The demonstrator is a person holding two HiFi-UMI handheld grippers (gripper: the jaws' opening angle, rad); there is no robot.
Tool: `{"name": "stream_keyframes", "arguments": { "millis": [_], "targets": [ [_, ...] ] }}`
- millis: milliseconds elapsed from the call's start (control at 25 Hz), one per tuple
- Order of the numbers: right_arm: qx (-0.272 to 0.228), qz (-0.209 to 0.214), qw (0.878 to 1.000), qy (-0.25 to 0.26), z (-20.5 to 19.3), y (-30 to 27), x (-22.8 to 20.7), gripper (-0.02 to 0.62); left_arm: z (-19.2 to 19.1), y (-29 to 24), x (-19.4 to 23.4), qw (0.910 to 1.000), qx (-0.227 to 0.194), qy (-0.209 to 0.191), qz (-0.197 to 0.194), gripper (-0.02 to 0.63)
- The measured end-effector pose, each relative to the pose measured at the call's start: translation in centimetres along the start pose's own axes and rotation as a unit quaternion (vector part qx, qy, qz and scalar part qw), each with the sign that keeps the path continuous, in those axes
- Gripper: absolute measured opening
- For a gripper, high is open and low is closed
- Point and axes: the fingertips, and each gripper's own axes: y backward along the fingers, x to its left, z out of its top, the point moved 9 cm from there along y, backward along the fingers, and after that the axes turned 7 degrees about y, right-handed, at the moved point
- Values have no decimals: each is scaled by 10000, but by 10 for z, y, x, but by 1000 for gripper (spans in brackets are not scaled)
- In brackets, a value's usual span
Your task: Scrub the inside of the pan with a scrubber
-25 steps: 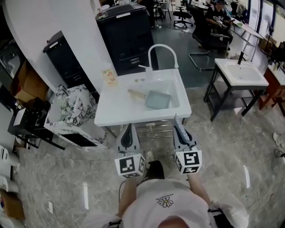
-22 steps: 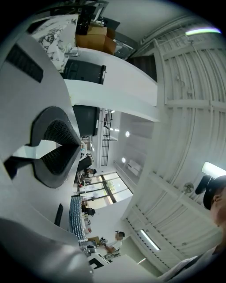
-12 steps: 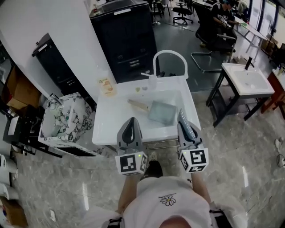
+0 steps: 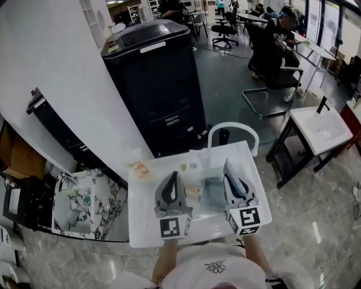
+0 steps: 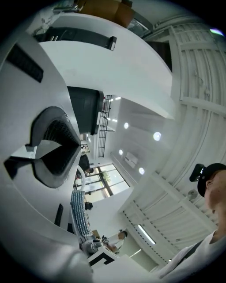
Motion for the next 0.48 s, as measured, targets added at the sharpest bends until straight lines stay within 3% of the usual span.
{"name": "stream_keyframes", "arguments": {
  "millis": [480],
  "targets": [
    [484, 227, 9986, -13, -18, -73, -8, 58, -45, -53, 34, 9979, 585, 191, 180, 17]
  ]
}}
